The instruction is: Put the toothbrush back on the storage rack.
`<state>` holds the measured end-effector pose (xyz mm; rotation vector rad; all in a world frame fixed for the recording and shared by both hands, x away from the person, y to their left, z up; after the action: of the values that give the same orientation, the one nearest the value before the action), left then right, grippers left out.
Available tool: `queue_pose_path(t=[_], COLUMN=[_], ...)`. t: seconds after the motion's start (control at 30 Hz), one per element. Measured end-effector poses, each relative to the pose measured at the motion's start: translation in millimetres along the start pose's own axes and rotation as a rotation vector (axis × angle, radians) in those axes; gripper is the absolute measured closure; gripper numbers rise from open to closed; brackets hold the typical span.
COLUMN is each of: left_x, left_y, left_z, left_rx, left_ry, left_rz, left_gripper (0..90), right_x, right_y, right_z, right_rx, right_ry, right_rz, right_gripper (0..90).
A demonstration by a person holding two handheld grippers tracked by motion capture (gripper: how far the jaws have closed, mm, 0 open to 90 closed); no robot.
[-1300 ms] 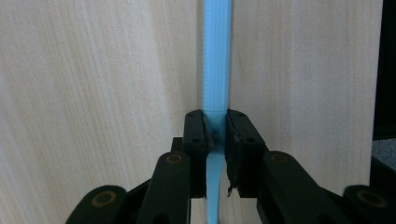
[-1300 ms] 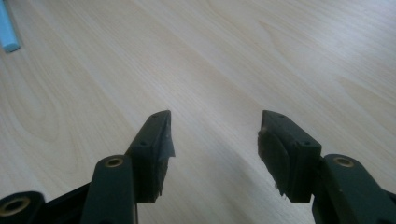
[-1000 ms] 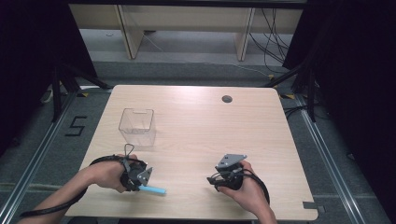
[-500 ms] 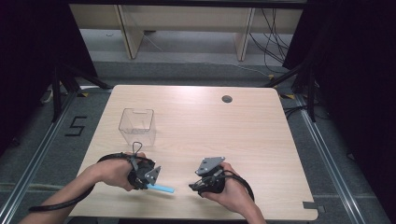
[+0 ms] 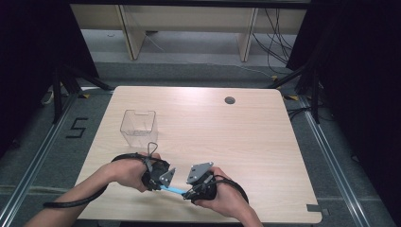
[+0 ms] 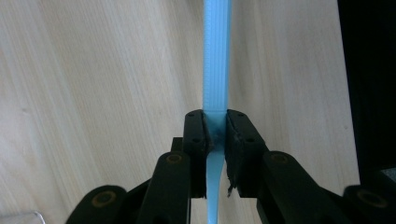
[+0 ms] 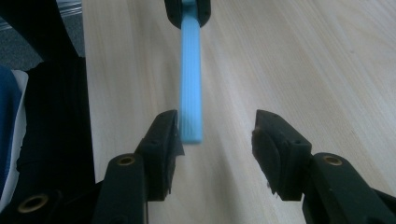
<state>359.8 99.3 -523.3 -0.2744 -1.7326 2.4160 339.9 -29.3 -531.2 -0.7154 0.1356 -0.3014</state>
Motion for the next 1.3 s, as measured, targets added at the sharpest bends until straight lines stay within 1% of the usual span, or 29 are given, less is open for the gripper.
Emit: queue_pose_path(t=[0.03,0.07,0.1,0.17,0.2,0.23,0.27,0.3,0.33,0.43,0.57,0.63,0.67,0.7,0.73,0.77,0.8,0.83,0.93,1.0,1.03,1.07,1.1,1.13,1.17,1.2,1.23,1.27,1.3], left_x=[-0.3,-1.0,-1.7,-2.8,-4.8,-5.1,-5.7,-4.5,-5.1,-5.7,-6.3,-6.2,-5.6,-6.2,-6.2,-7.6,-6.4,-6.9,-7.8,-7.5,-7.9,-8.4,-8.4,-10.3,-10.5,-10.7,-10.9,-9.8,-10.1], left_y=[0.4,0.9,1.5,1.8,0.6,0.5,-0.2,0.4,-0.9,-1.9,-2.6,-1.9,-1.0,-2.0,-2.8,-4.2,-3.0,-3.5,-4.2,-4.7,-4.0,-4.2,-4.7,-6.8,-7.3,-7.9,-8.7,-8.8,-10.7], left_z=[1.2,2.2,3.3,5.4,6.0,7.7,9.0,11.5,13.9,15.4,17.7,19.2,20.8,20.8,20.7,20.6,22.0,22.4,23.0,23.1,23.9,23.9,24.1,23.3,23.6,24.2,25.2,26.9,27.5], left_rx=[-0.003,-0.004,-0.004,-0.005,-0.02,-0.015,-0.017,0.002,0.006,0.004,0.001,0.011,0.021,0.009,0.004,-0.011,0.007,0.003,0.002,0.002,0.01,0.014,0.017,0.002,0.011,0.024,0.044,0.079,0.098], left_ry=[0.002,0.006,0.009,0.011,0.031,0.028,0.037,0.02,0.025,0.03,0.036,0.036,0.038,0.047,0.041,0.061,0.046,0.049,0.05,0.045,0.054,0.06,0.06,0.084,0.079,0.072,0.064,0.036,0.027], left_rz=[-0.003,-0.001,0.001,0.002,0.001,0.006,0.006,0.011,0.014,0.016,0.017,0.02,0.008,0.012,0.018,0.016,0.021,0.024,0.03,0.028,0.024,0.026,0.022,0.023,0.032,0.041,0.055,0.076,0.102], left_gripper=[78.1,78.1,78.1,78.1,78.1,78.1,78.1,78.1,78.1,78.1,78.1,78.1,78.1,78.1,78.1,78.1,78.1,78.1,78.1,78.0,78.0,77.9,77.9,77.8,77.5,76.6,74.7,72.6,69.3], right_x=[2.6,0.4,1.0,-1.0,-0.6,-2.2,0.1,-0.2,-2.8,-2.1,-0.9,-1.3,-1.7,-2.0,-1.7,-2.0,-1.0,-1.1,-2.9,-1.1,-2.6,-1.6,-1.6,-2.0,0.2,-0.5,-1.4,-1.2,1.4], right_y=[-0.5,-0.3,-0.6,-0.4,-0.1,1.1,2.7,4.0,6.4,7.4,8.5,8.5,8.5,8.7,8.5,8.9,9.3,9.5,9.6,8.3,7.5,6.4,6.4,6.0,6.2,5.8,5.0,3.8,3.3], right_z=[2.1,2.8,4.2,4.7,4.9,4.2,4.7,4.2,3.0,2.2,2.5,2.8,2.9,2.9,2.8,2.9,3.4,3.6,4.2,4.8,4.5,5.4,5.4,5.2,6.0,5.3,4.6,4.0,3.8], right_rx=[0.005,0.008,0.012,0.008,0.002,-0.004,-0.004,-0.009,-0.013,-0.02,-0.007,-0.004,-0.004,-0.003,-0.008,-0.005,0.0,0.003,0.014,0.015,0.017,0.033,0.033,0.033,0.046,0.047,0.049,0.046,0.049], right_ry=[-0.045,-0.025,-0.044,-0.026,-0.034,-0.017,-0.053,-0.052,-0.018,-0.016,-0.007,-0.006,-0.005,-0.004,-0.011,-0.01,-0.028,-0.029,-0.005,-0.016,0.016,0.017,0.017,0.021,-0.009,0.002,0.028,0.035,0.004], right_rz=[-0.003,0.007,0.007,0.015,0.009,0.012,0.01,0.01,0.017,0.017,0.014,0.018,0.021,0.022,0.023,0.025,0.027,0.028,0.03,0.023,0.022,0.013,0.013,0.013,0.009,0.011,0.005,0.002,0.006], right_gripper=[51.0,51.1,51.5,52.4,52.8,53.1,53.5,54.3,57.4,60.2,65.9,67.9,68.8,70.2,71.3,71.9,72.9,74.0,77.5,78.2,78.5,78.7,78.7,78.7,78.8,78.8,78.8,78.8,78.8])
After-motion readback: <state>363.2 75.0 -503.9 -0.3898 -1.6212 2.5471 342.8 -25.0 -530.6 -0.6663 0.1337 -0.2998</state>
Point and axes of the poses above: each handheld gripper's, and its own axes: y roughly forward along the jaws, z roughly out of its top, x roughly to its right, the point moved 8 cm from there along y, roughly forward along the jaws, and after that the axes turned 9 degrees about x, right-handed, at the moved point
